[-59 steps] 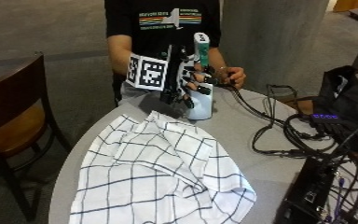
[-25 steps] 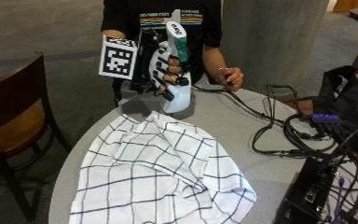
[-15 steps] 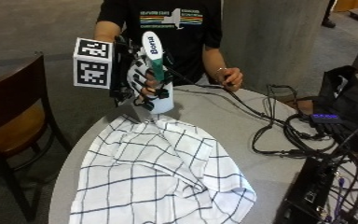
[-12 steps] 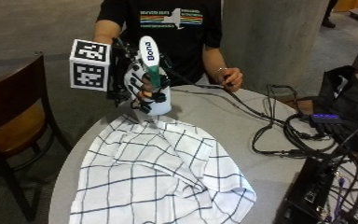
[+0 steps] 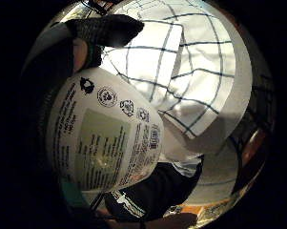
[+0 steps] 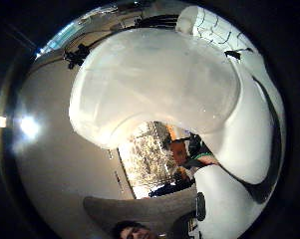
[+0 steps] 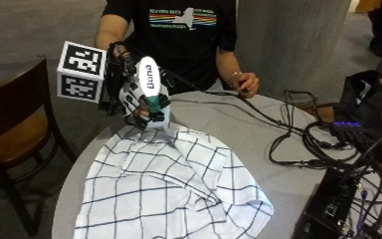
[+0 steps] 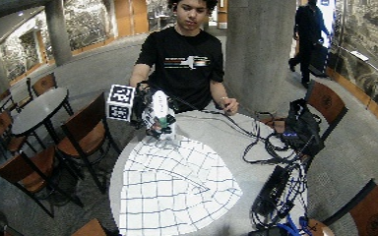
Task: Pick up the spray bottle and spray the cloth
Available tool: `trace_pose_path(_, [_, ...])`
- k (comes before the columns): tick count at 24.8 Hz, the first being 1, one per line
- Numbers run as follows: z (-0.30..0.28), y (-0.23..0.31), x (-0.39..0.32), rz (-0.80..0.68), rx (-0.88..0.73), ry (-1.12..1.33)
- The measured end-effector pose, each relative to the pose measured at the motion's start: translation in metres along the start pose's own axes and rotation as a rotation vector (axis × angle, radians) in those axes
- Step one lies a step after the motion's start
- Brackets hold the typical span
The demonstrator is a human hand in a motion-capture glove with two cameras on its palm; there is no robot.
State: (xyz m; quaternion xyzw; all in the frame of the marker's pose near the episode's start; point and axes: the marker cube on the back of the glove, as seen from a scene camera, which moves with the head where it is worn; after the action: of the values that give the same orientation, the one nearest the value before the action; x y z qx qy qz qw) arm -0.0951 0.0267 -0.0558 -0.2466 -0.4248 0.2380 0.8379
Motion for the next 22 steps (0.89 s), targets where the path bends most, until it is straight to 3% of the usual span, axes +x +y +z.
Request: trace_pose_path(22, [0.000, -0.008, 0.009, 0.044, -0.018, 0.035])
